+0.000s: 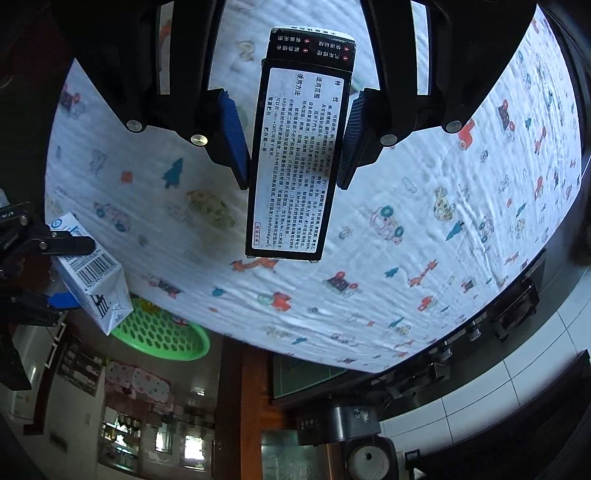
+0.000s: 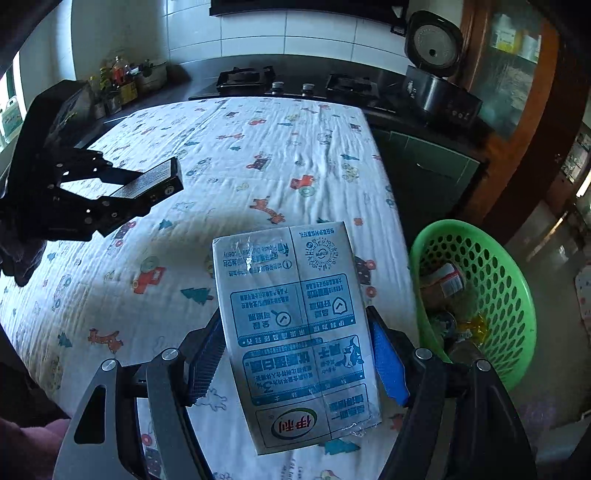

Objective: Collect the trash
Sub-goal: 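Carry the milk carton into the green basket and open the right gripper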

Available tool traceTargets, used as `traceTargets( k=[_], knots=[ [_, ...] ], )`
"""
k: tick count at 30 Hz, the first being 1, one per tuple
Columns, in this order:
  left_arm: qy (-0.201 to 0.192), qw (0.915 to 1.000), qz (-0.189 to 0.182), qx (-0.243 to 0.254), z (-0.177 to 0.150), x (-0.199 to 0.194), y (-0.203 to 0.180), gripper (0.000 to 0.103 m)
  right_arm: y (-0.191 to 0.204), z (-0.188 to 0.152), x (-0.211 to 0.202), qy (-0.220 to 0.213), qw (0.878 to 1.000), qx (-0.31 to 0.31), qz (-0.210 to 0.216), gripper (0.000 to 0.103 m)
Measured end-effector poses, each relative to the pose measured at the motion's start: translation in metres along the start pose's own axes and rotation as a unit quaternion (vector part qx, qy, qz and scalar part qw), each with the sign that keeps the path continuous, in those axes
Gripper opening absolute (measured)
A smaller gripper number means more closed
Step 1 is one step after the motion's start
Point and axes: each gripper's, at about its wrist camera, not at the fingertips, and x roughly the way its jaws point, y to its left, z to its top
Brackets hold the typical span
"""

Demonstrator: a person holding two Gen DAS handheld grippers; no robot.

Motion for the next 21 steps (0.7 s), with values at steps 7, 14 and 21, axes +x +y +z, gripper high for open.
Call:
traceTargets(
  k=[7,14,21],
  knots=[
    [-0.033,0.9989,-0.030,-0.013,0.032,0.001,-0.038,0.047,-0.067,-0.009,-0.020,-0.027,0.996,0.056,-0.061,0.070],
    [-0.047,0.9978,-0.047,-0.009,0.065,0.015,-0.073,0.047,-0.138,-0.014,-0.026,-0.038,0.986,0.114,-0.113,0.070],
    [-0.058,0.9967,-0.056,0.000,0.091,0.020,-0.096,0.047,-0.188,-0.023,-0.018,-0.036,0.977,0.153,-0.144,0.070]
  ],
)
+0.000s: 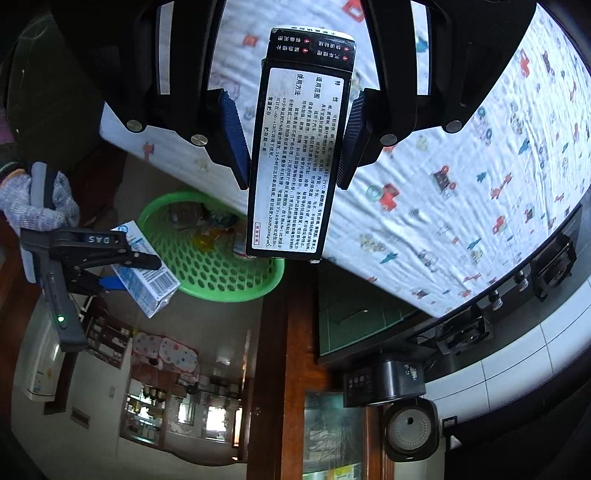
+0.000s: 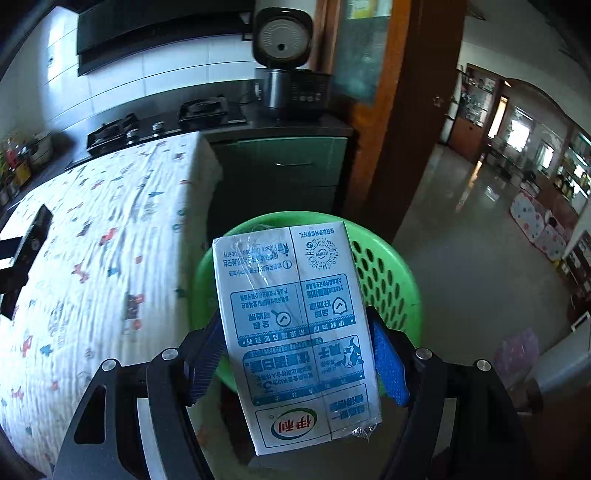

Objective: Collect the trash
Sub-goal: 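Carry the milk carton into the green basket and open the right gripper, then carry the black box over the green basket and open the left gripper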

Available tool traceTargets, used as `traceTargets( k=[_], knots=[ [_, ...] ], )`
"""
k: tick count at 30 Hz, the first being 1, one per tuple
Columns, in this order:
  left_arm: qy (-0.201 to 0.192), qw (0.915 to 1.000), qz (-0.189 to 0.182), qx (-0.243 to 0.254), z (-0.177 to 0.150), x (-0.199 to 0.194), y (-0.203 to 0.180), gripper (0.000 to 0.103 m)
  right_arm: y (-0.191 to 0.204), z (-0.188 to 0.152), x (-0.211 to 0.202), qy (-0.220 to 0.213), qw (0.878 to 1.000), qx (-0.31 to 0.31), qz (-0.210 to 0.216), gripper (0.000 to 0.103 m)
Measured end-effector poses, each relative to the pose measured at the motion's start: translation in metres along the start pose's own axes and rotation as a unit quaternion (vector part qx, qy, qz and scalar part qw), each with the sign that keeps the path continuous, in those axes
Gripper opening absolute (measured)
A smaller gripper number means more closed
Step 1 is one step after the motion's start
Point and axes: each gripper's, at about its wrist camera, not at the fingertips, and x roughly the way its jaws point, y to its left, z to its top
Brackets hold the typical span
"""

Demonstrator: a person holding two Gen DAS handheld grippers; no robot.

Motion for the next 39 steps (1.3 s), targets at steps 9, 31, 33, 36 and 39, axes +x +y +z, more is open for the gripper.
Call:
traceTargets(
  k=[9,31,33,36,39],
  knots=[
    [-0.012,0.9999,-0.009,0.005,0.022,0.006,-0.020,0.047,-0.030,0.008,0.025,0.003,0.999,0.021,-0.032,0.070],
    [-0.026,0.9988,-0.039,0.013,0.066,0.044,-0.066,0.047,-0.042,-0.004,0.002,-0.021,0.999,0.024,-0.044,0.083],
    [-0.024,0.9987,-0.043,0.010,0.069,0.051,-0.070,0.047,-0.041,-0.009,-0.006,-0.024,0.999,0.022,-0.043,0.083],
    [-0.021,0.9986,-0.048,0.008,0.075,0.065,-0.074,0.047,-0.042,-0.018,-0.018,-0.027,0.998,0.022,-0.043,0.084],
    [-0.017,0.9985,-0.051,0.007,0.080,0.080,-0.082,0.047,-0.043,-0.026,-0.028,-0.030,0.998,0.023,-0.044,0.084]
  ],
)
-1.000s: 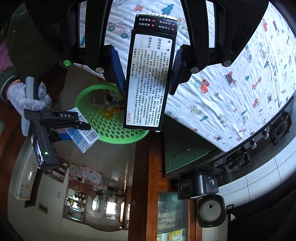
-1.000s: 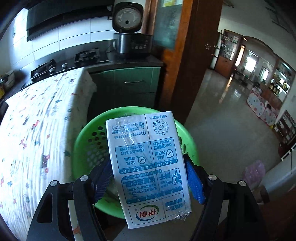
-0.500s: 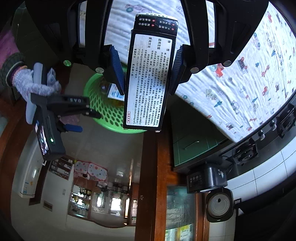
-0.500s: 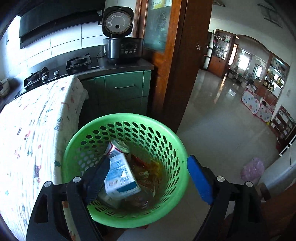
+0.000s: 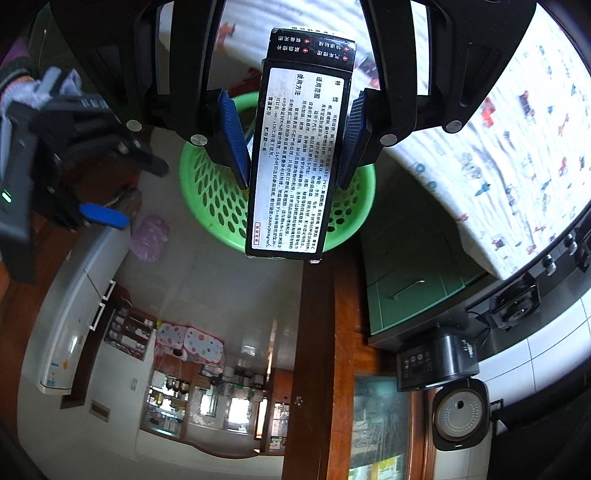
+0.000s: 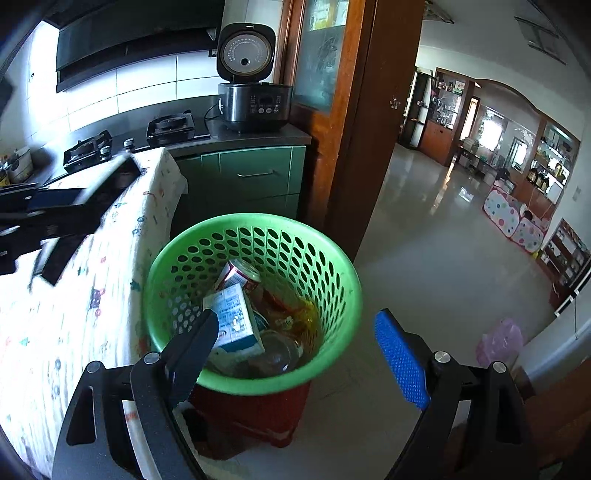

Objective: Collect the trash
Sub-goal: 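Carry the black box over the green basket and open the left gripper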

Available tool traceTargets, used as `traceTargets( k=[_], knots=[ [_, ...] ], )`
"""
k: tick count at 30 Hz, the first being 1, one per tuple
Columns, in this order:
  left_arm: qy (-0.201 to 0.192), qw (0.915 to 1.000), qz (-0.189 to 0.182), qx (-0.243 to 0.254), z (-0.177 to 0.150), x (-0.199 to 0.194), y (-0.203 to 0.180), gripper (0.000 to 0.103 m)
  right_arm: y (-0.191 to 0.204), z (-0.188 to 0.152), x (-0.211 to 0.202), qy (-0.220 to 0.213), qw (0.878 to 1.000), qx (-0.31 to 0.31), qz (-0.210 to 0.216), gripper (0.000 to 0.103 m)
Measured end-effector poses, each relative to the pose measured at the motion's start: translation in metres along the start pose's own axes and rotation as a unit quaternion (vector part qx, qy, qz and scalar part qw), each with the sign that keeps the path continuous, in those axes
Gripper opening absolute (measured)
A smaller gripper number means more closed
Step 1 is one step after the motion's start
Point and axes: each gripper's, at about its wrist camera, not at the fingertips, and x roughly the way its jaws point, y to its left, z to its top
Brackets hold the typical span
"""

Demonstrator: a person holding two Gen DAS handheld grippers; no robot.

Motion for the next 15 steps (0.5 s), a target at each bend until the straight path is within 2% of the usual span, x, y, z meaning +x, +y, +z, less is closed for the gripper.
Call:
traceTargets(
  k=[12,15],
  knots=[
    [0.003,0.9999,-0.010,0.001,0.012,0.039,-0.021,0.051,-0.003,-0.023,-0.011,0.002,1.000,-0.001,-0.003,0.084],
    [0.002,0.9999,-0.014,-0.003,0.012,0.041,-0.022,0.062,-0.004,-0.028,-0.010,0.003,1.000,0.010,0.002,0.084]
  ],
)
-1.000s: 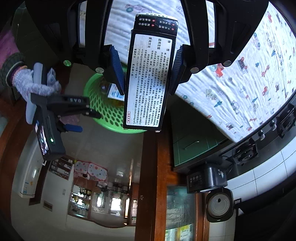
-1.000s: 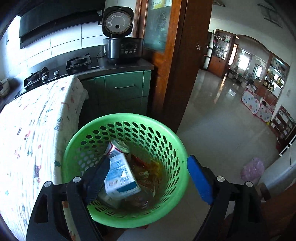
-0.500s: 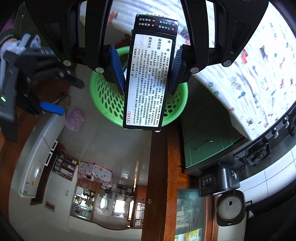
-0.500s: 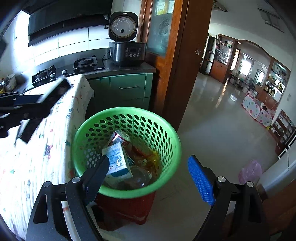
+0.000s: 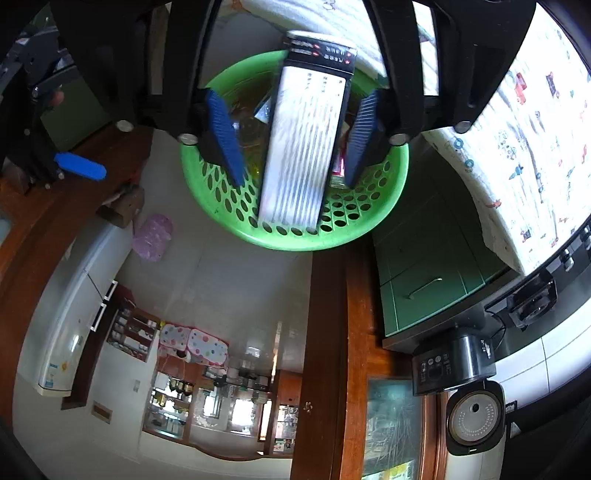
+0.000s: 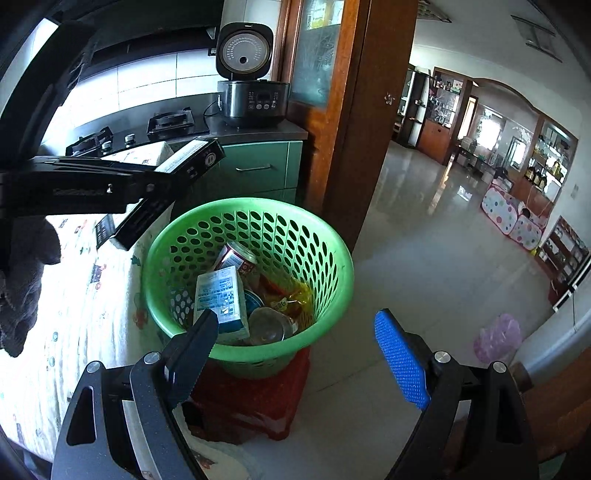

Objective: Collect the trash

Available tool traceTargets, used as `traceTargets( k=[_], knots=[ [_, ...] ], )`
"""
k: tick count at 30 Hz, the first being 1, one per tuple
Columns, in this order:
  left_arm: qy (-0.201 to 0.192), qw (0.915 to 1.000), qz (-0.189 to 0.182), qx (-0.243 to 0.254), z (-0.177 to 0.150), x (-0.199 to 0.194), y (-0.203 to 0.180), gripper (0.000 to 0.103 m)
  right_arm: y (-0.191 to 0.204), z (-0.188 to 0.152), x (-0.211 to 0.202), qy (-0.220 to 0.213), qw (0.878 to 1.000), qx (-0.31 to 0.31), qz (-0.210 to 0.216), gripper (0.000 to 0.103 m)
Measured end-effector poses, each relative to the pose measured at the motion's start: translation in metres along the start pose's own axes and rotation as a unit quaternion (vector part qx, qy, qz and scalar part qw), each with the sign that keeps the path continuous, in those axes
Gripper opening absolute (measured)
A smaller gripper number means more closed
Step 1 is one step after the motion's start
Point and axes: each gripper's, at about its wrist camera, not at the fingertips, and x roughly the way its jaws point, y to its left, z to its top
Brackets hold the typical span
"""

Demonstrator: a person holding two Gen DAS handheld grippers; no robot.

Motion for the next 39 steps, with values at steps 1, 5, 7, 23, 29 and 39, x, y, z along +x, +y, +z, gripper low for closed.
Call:
traceTargets(
  k=[1,5,7,23,29,39],
  knots=[
    [-0.002,1.0000,-0.005,-0.004,0.000,0.000,0.000,0.066,0.000,-0.001,0.000,0.001,1.000,0.004,0.002,0.084],
    [-0.008,0.9999,-0.009,-0.007,-0.002,-0.004,0.001,0.075,-0.001,-0.006,0.002,0.002,1.000,0.015,0.006,0.084],
    [-0.009,0.9999,-0.010,-0.007,-0.004,-0.007,0.002,0.075,0.001,-0.008,0.000,0.001,1.000,0.020,0.010,0.084],
    [-0.051,0.9978,0.036,-0.022,-0.047,-0.097,0.012,0.089,0.034,-0.015,-0.036,-0.014,1.000,0.019,0.002,0.088],
    [-0.078,0.9928,0.087,-0.024,-0.071,-0.142,0.023,0.096,0.057,-0.018,-0.057,-0.027,1.000,0.013,-0.002,0.089],
    [-0.099,0.9793,0.168,-0.056,-0.122,-0.205,0.046,0.098,0.087,-0.021,-0.091,-0.047,0.998,0.034,0.023,0.092]
  ],
)
